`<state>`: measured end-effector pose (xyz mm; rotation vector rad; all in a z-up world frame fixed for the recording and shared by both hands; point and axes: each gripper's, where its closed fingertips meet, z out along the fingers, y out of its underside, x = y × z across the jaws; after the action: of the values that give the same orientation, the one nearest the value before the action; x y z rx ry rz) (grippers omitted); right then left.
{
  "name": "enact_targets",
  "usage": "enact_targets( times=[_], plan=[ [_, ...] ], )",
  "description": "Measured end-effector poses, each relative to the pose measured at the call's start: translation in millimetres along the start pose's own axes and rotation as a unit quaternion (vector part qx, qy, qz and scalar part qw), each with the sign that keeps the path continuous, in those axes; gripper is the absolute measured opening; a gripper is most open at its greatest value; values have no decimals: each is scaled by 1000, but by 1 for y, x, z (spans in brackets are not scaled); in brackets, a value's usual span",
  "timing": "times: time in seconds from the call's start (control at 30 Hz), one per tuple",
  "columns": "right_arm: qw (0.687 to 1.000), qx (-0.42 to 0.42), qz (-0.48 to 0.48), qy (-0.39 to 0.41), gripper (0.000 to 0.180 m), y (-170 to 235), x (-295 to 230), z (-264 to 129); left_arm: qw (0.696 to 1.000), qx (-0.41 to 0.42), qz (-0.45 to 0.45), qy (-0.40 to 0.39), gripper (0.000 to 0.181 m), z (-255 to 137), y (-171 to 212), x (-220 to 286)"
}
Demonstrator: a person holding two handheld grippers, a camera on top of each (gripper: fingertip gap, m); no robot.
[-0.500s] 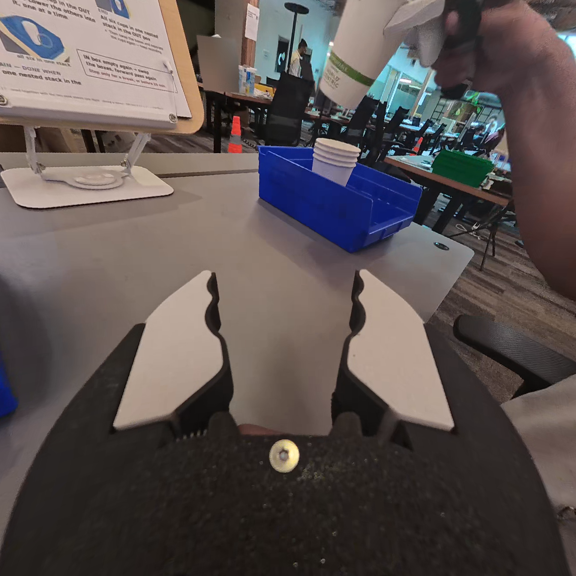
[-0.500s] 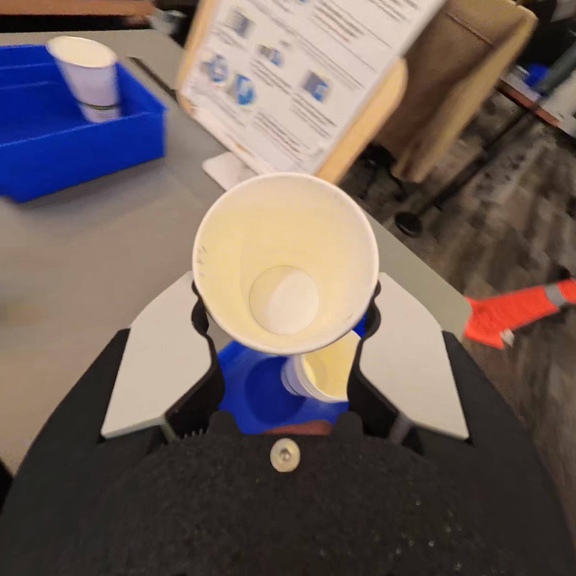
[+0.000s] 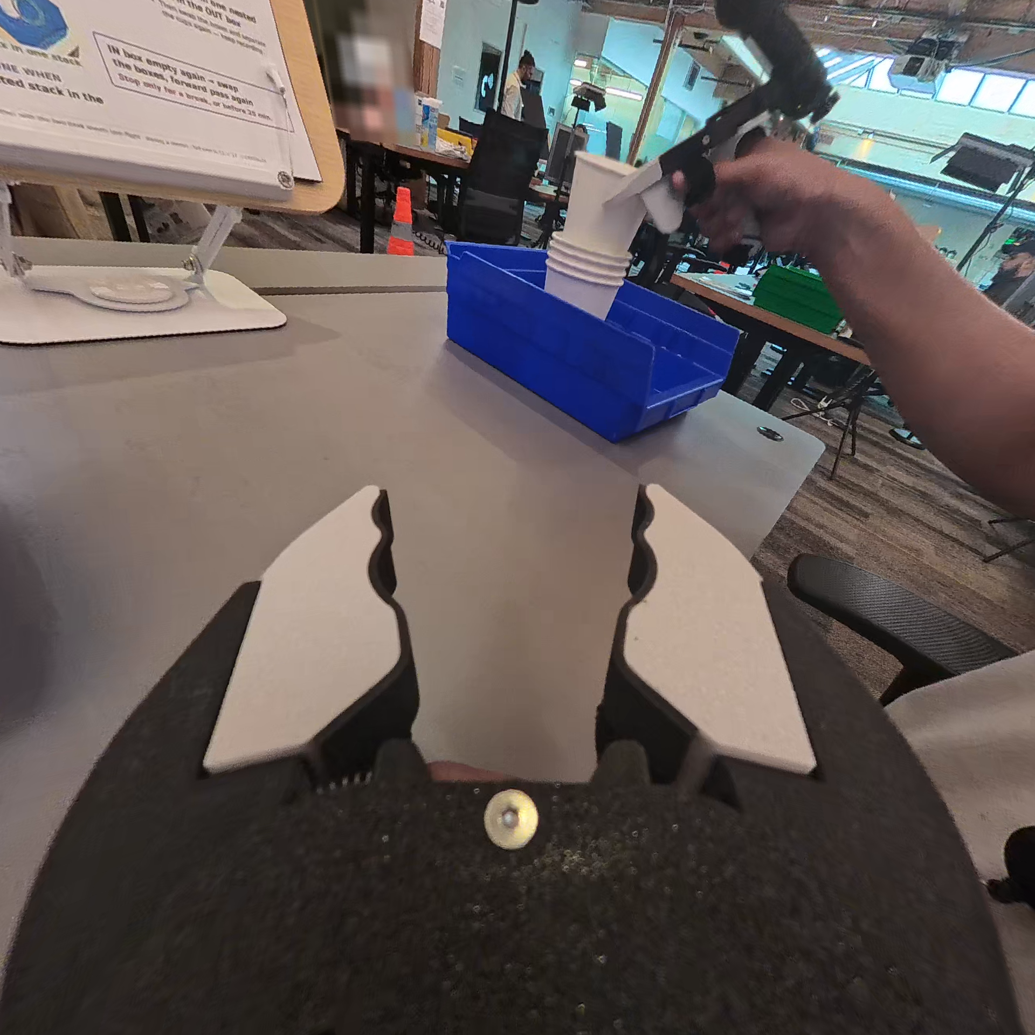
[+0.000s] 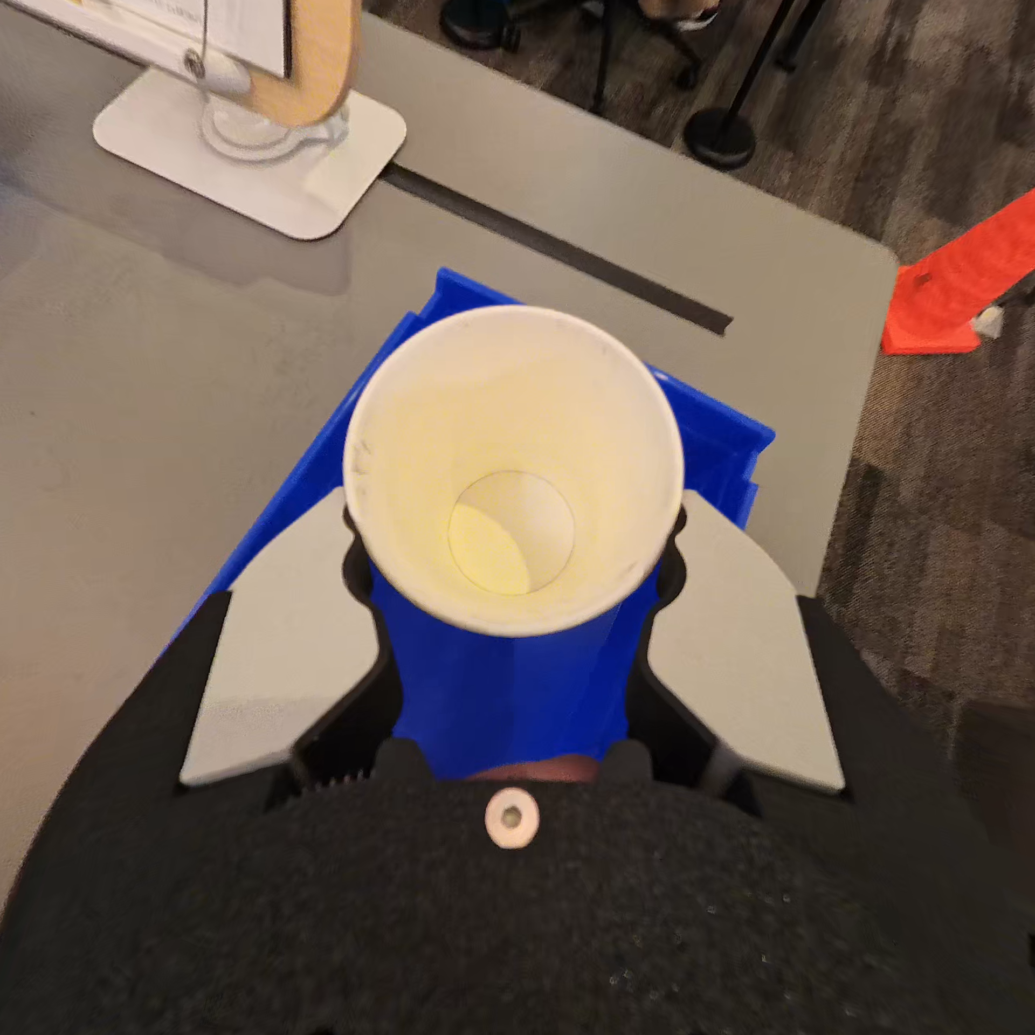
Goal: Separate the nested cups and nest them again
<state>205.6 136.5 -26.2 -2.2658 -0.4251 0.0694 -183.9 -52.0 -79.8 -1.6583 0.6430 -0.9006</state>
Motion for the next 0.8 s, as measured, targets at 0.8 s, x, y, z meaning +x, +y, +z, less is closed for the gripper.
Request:
enact_targets(
  times=[0.8],
  plan=[
    [997, -12, -73, 21, 112, 30, -5, -7, 1000, 0, 2, 29, 91, 1, -1, 15]
  ],
)
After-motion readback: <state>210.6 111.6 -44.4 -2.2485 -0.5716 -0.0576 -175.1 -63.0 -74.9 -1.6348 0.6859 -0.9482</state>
